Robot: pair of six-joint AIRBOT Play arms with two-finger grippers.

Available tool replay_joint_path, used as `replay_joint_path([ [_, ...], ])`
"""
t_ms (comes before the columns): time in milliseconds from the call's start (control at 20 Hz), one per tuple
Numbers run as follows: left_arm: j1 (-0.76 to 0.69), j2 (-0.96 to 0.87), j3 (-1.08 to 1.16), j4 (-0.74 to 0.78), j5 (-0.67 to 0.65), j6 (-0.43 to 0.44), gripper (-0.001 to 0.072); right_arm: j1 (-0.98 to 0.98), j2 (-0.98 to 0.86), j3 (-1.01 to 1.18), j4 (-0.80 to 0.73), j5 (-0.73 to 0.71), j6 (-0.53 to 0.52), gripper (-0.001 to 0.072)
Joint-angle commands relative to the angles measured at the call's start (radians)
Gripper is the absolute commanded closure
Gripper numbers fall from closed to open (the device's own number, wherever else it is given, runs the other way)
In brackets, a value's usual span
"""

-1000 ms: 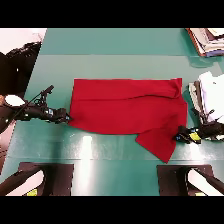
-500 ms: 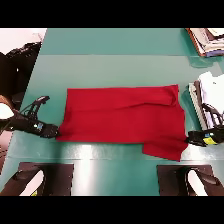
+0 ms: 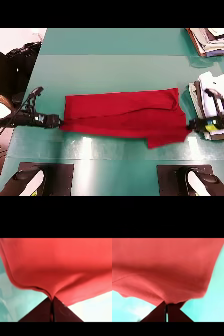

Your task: Fold the shirts.

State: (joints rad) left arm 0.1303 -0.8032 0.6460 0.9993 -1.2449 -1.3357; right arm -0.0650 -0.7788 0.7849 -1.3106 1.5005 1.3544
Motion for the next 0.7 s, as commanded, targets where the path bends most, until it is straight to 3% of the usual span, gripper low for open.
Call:
replay_joint_path([
  [0, 0.000, -0.116, 0.066, -0.021, 0.186, -0.022, 0.0675, 0.060, -0.230, 0.179, -0.001, -0.115, 0.007, 0.0693],
  [400, 0.000, -0.492, 0.291, -0.108, 0.292, -0.018, 0.0674, 0.071, -0.692, 0.597, 0.007, -0.133, 0.007, 0.0692],
  [650, 0.000, -0.599, 0.364, -0.119, 0.325, -0.018, 0.0674, 0.071, -0.878, 0.788, 0.062, -0.129, 0.007, 0.0692],
])
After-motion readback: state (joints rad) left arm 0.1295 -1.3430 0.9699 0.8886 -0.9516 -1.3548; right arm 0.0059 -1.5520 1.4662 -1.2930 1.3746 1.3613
